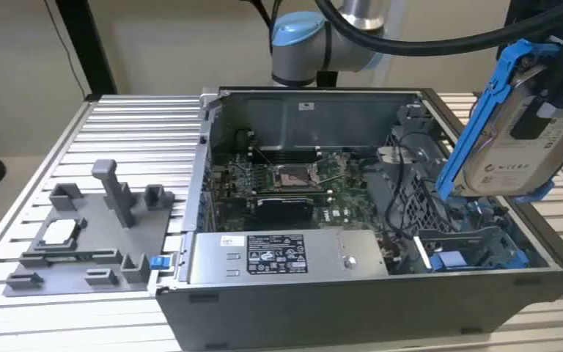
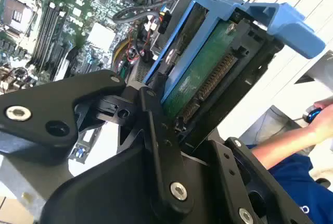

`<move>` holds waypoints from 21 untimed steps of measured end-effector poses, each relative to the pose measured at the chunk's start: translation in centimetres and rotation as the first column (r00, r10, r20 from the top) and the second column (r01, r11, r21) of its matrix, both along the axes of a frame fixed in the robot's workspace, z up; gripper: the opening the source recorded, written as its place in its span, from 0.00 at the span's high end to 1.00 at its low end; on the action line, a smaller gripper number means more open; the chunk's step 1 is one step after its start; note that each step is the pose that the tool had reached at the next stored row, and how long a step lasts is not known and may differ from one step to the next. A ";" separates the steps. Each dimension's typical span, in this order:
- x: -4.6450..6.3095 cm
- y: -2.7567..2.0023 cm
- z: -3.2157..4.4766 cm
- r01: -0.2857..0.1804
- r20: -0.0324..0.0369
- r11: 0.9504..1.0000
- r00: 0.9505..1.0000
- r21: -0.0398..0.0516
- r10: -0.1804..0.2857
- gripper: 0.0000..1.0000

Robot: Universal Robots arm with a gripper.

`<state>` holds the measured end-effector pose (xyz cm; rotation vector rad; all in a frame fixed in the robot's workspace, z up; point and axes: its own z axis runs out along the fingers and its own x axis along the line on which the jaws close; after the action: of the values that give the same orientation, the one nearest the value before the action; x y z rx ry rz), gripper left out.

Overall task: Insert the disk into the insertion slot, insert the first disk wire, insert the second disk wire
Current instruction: 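Insert the disk into the insertion slot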

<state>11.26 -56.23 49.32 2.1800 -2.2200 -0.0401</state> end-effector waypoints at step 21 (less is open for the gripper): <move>0.0 -0.17 -1.05 0.000 0.000 1.000 1.000 0.000 0.000 1.00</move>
<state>11.27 -56.39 48.28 2.1800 -2.2201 -0.0401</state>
